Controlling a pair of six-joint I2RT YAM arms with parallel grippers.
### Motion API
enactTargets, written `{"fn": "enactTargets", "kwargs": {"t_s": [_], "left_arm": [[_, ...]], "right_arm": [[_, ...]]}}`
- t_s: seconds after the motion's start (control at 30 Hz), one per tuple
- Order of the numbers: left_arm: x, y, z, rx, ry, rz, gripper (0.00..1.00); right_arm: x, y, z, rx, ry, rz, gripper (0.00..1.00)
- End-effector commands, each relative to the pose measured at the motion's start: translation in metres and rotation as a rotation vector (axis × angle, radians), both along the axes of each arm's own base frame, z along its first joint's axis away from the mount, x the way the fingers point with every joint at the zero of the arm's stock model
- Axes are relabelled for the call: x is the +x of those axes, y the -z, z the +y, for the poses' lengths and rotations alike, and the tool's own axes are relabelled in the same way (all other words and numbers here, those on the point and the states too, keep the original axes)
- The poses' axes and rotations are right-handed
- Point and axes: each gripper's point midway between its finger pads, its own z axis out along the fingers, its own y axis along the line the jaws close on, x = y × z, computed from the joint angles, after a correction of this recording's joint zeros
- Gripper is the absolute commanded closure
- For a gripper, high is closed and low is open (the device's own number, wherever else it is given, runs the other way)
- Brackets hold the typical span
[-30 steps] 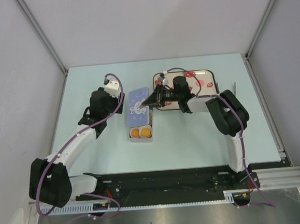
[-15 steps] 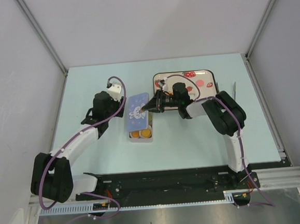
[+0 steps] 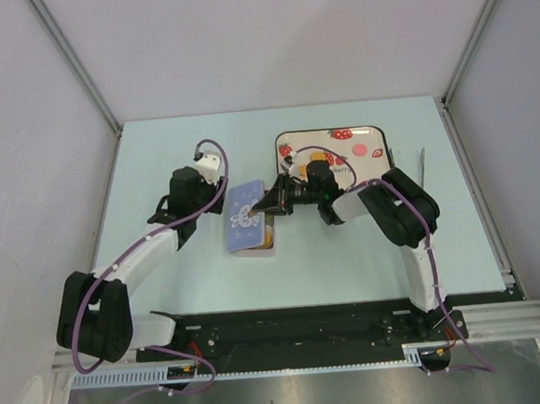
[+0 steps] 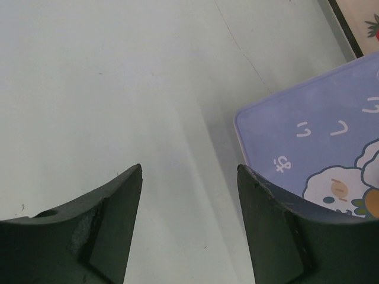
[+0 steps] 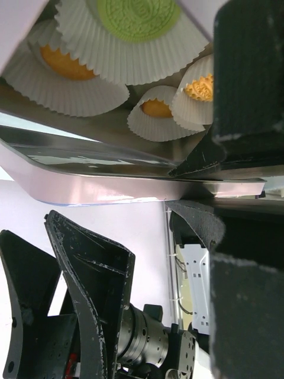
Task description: Pack the cookies
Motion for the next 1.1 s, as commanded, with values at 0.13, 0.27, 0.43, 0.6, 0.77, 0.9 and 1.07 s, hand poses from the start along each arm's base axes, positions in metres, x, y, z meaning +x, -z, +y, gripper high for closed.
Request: {"fn": "enactTargets", "kwargs": {"t_s": [0.13,0.27,0.43,0.6,0.77,0.9,1.07], "left_arm": [[-0.004,0.009,0.0,-0.009,0.001,0.031,0.3],[-0.006,0.015,-0.004,-0.018,0.026,0.052,0.29],[-0.007,0.027,-0.013,-0.036,0.063,0.092,0.3],[-0.009,0.035,-0.026,-0.076,0.114,0.127,0.29],[-0.012,0.039,-0.037,-0.115,0.165,0.152,0.3],[-0.019,0.039,-0.051,-0.165,0.23,0.175,0.3],[-0.025,0.038,-0.058,-0.21,0.267,0.198,0.3]], "right_arm": [[0.005,-0.03,-0.001,0.067,0.017,-0.107,1.0],[0.006,-0.029,-0.004,0.065,0.023,-0.109,1.0],[0.008,-0.029,-0.007,0.059,0.033,-0.111,0.95],[0.01,-0.025,-0.01,0.04,0.038,-0.118,0.91],[0.015,-0.019,-0.014,0.021,0.051,-0.117,0.88],[0.017,-0.016,-0.016,0.008,0.053,-0.125,0.88],[0.018,-0.011,-0.018,-0.007,0.056,-0.122,0.88]]}}
